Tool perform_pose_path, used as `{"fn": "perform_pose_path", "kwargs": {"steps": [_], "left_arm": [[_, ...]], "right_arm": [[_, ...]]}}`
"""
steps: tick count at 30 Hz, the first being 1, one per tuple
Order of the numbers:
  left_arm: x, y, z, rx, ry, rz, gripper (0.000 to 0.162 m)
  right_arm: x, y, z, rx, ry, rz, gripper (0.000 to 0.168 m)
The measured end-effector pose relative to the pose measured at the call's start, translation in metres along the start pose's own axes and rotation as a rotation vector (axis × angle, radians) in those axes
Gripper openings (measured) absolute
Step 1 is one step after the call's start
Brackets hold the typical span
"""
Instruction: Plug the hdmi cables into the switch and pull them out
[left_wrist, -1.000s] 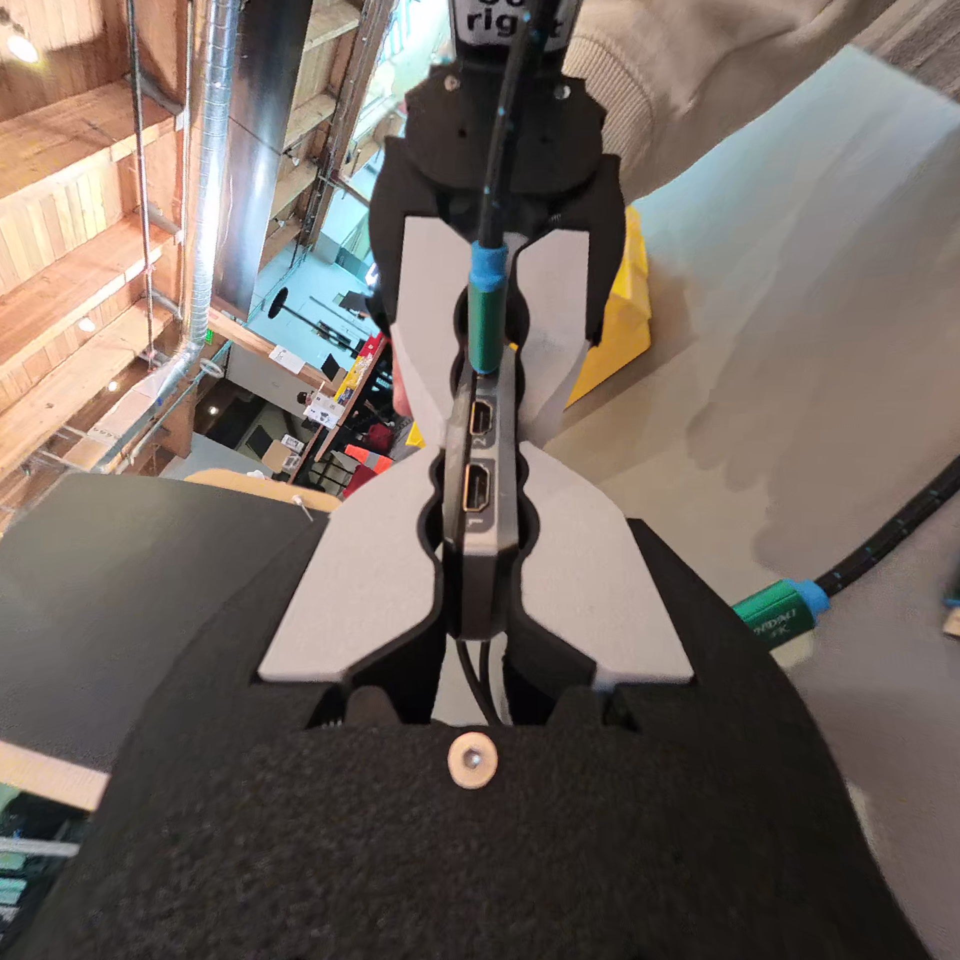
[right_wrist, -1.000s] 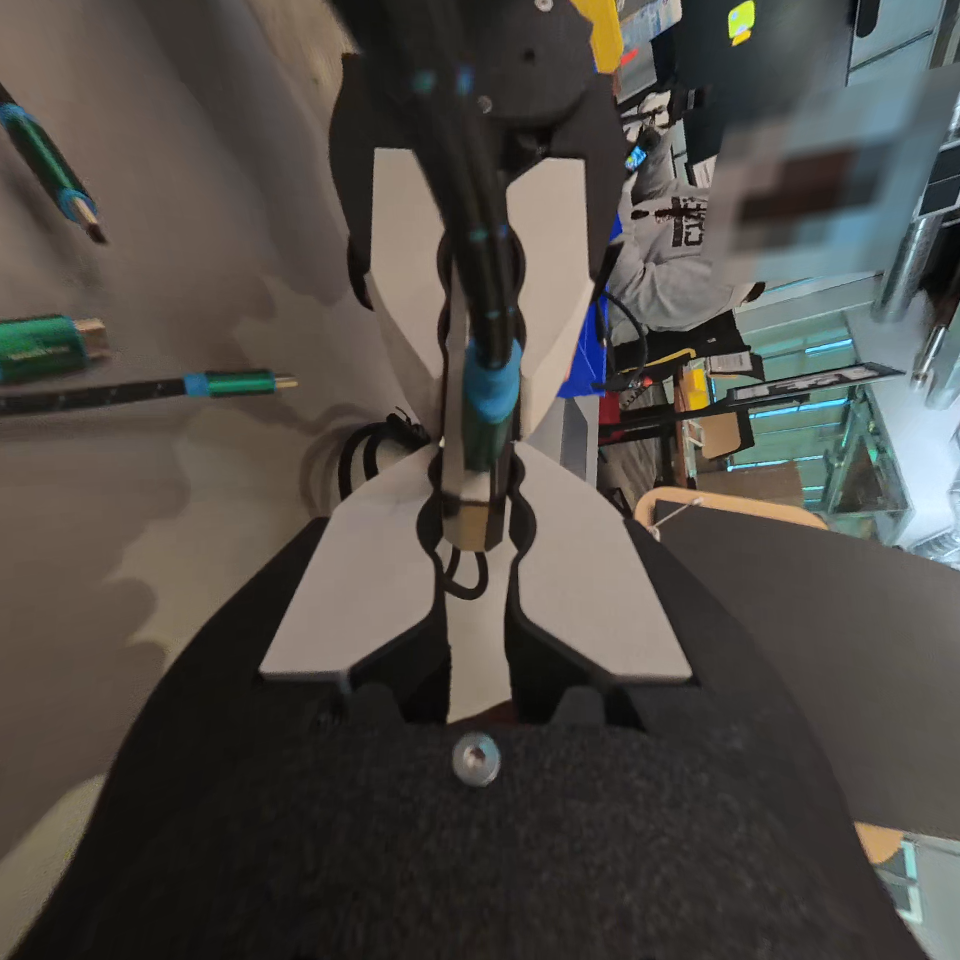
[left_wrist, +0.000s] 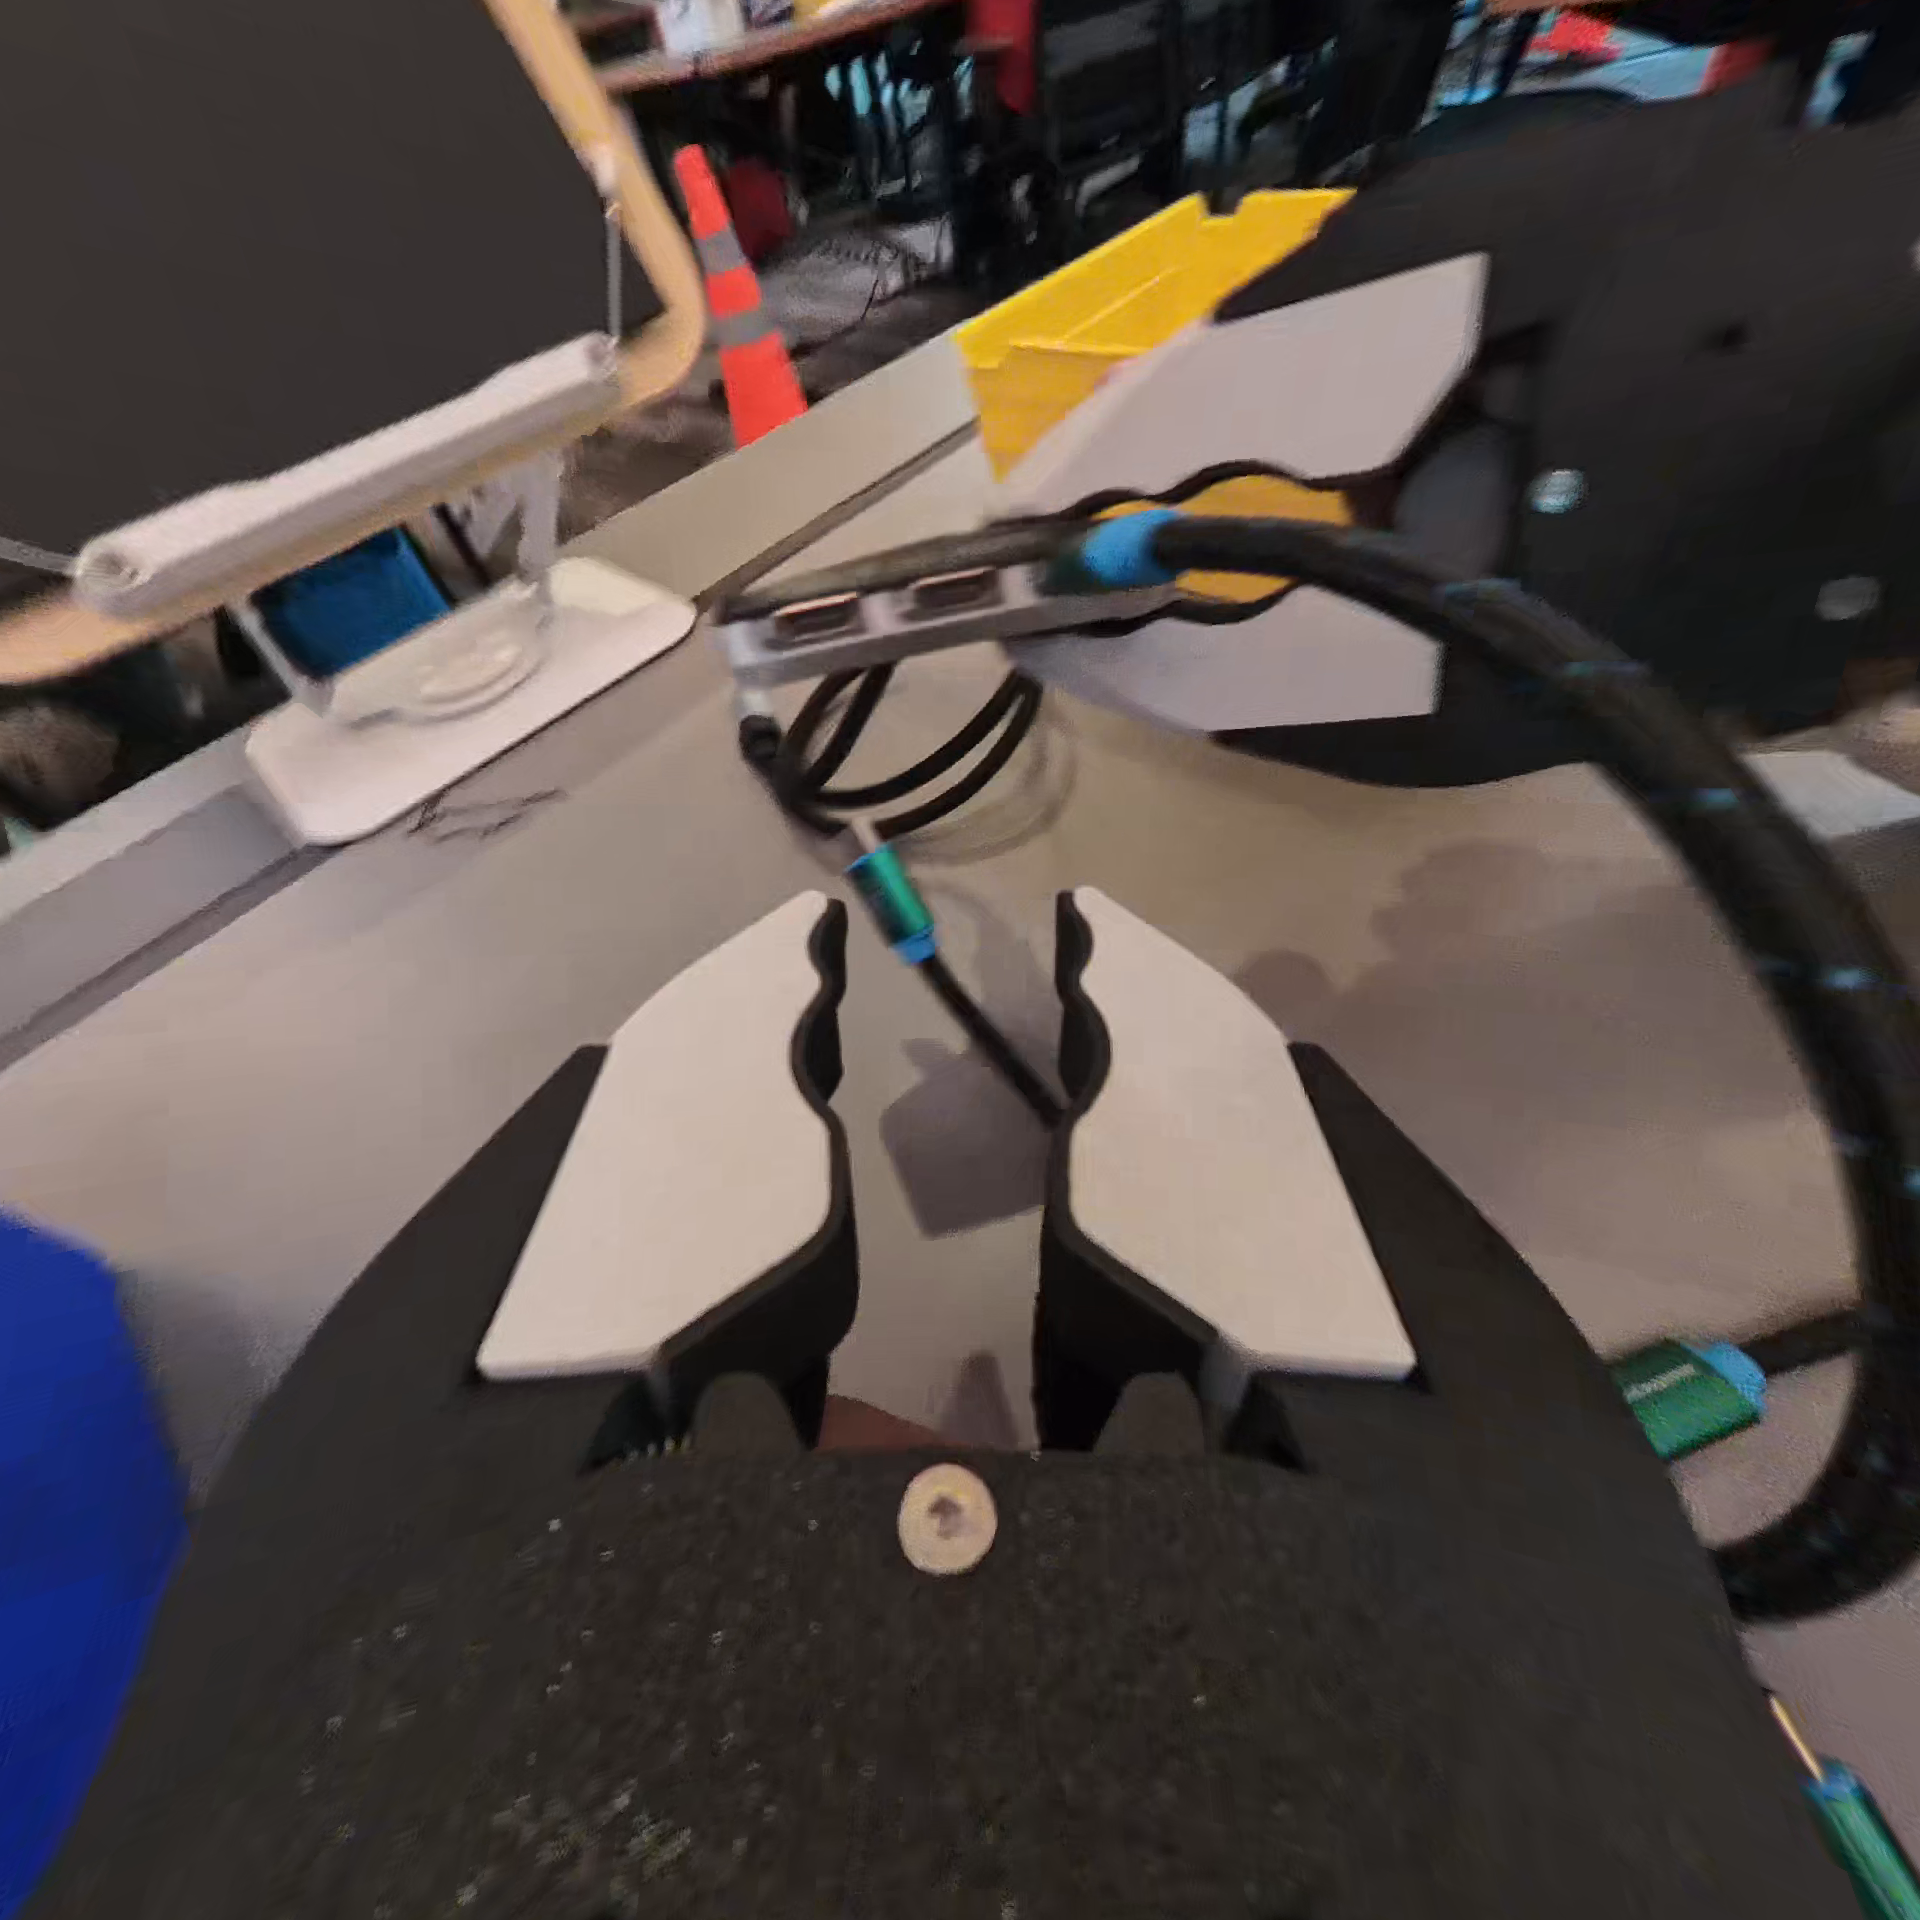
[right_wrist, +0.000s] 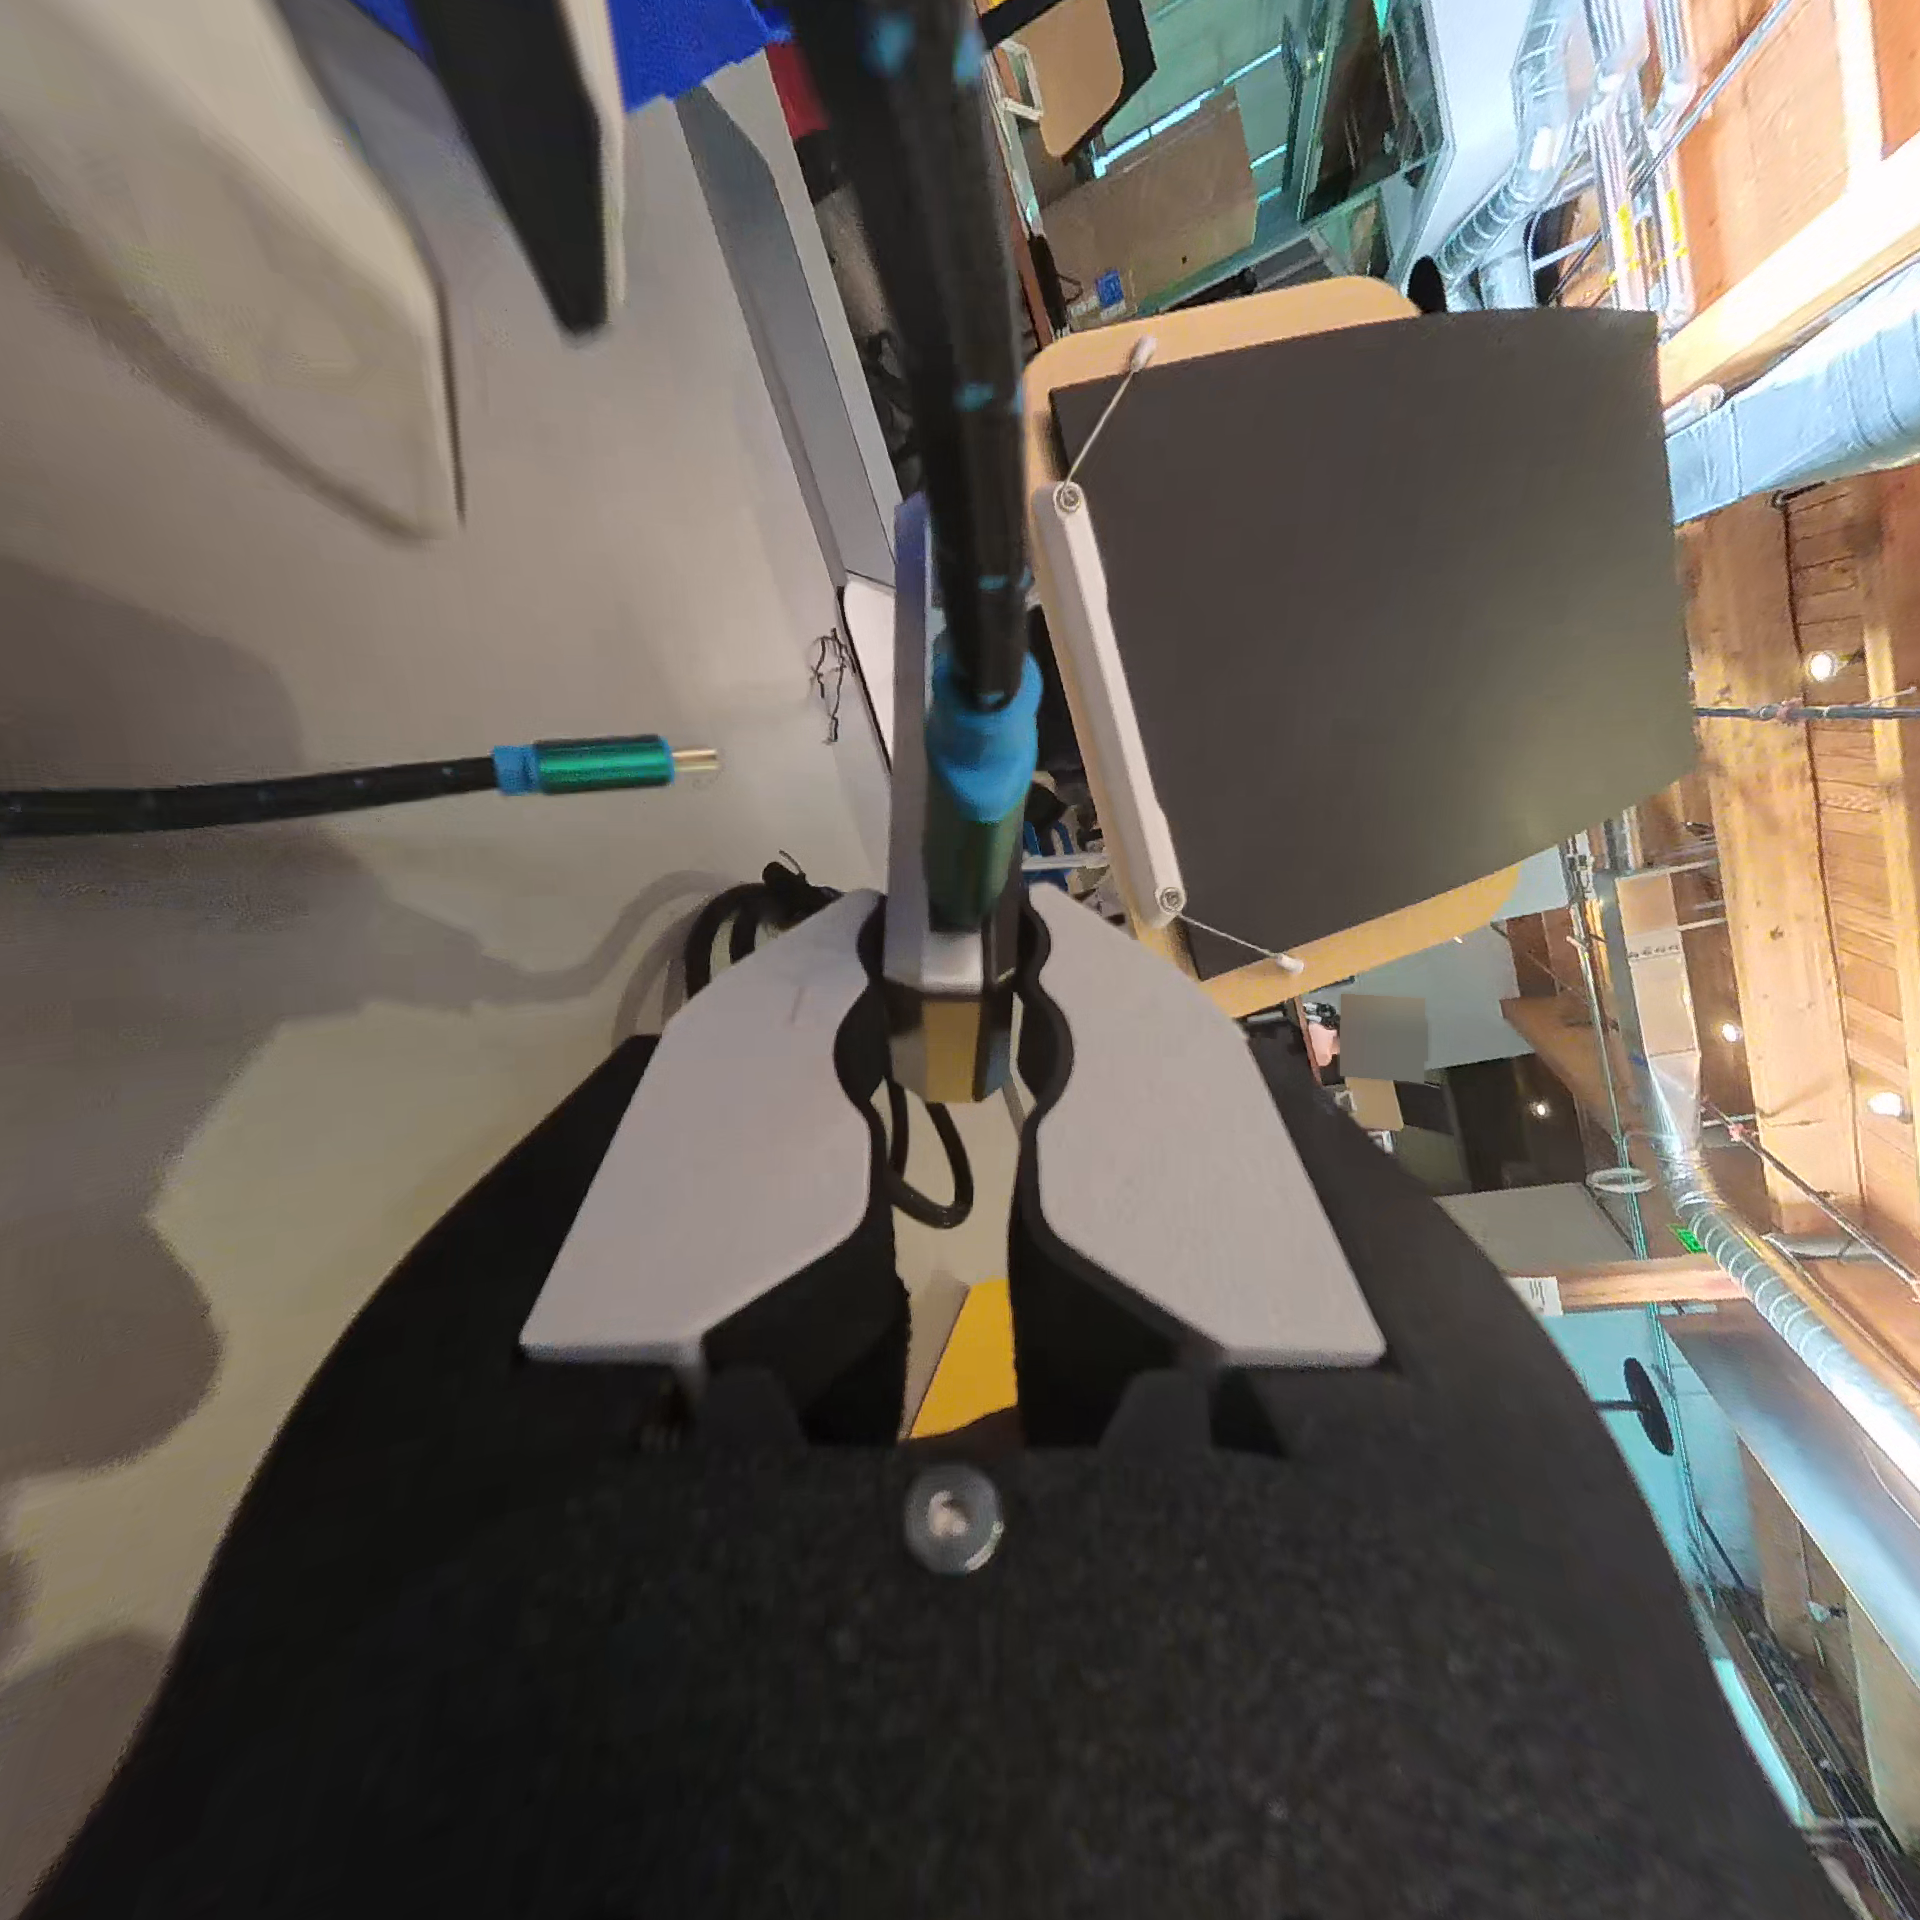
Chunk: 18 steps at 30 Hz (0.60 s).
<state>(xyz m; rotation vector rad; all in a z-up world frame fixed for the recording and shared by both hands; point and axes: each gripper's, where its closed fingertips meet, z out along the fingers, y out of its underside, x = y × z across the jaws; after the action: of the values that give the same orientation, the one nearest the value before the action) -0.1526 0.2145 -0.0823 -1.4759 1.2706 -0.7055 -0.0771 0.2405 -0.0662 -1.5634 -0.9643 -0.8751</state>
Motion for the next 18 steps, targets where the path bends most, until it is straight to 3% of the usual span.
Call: {"fn": "perform_pose_path", "kwargs": {"steps": [3, 8, 14, 18], "left_arm": [[0.017, -0.012, 0.016, 0.058, -0.011, 0.070, 0.037], [0.009, -0.028, 0.028, 0.151, -0.117, 0.052, 0.041], [0.015, -0.030, 0.028, 0.182, -0.185, 0.128, 0.025], [0.023, -0.034, 0.026, 0.210, -0.145, 0.126, 0.032]], "right_arm": [[-0.006, -0.003, 0.000, -0.007, -0.001, -0.009, 0.021], [-0.012, -0.005, 0.000, -0.039, 0.013, -0.048, 0.021], [-0.012, -0.005, -0.002, -0.063, 0.029, -0.074, 0.020], [-0.015, -0.008, -0.002, -0.053, 0.016, -0.062, 0.019]]}}
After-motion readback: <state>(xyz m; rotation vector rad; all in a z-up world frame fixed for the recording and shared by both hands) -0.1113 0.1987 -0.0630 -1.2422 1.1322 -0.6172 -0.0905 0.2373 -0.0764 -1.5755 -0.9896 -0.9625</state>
